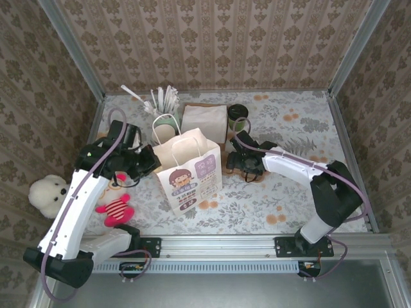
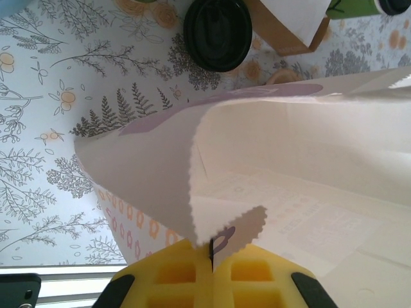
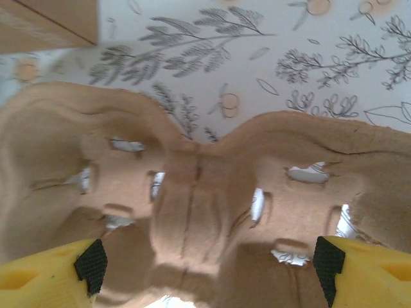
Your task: Pack the takeout coffee
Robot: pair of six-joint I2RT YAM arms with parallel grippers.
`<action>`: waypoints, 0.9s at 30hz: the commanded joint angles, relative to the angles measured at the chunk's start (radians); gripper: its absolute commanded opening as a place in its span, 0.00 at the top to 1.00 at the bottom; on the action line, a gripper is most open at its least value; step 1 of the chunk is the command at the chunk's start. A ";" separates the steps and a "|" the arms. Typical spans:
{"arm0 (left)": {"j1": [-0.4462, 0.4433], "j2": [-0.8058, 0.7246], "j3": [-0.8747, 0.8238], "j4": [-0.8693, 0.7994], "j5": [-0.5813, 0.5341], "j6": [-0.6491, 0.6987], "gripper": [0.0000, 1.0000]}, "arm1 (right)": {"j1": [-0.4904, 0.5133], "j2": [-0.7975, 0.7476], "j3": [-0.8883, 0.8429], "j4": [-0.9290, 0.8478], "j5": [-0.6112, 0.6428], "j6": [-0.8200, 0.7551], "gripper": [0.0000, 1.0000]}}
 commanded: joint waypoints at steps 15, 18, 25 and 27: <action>-0.172 0.226 0.150 0.085 -0.111 0.137 0.91 | -0.123 -0.006 -0.057 -0.080 0.080 -0.222 0.37; -0.179 0.248 0.183 0.089 -0.134 0.134 0.86 | -0.151 -0.031 -0.061 -0.065 0.074 -0.354 0.36; -0.180 0.175 0.202 0.050 -0.169 0.261 0.22 | -0.176 0.013 0.021 -0.128 0.086 -0.321 0.28; -0.176 0.119 0.193 0.047 -0.187 0.306 0.10 | -0.177 0.036 0.051 -0.163 0.099 -0.229 0.26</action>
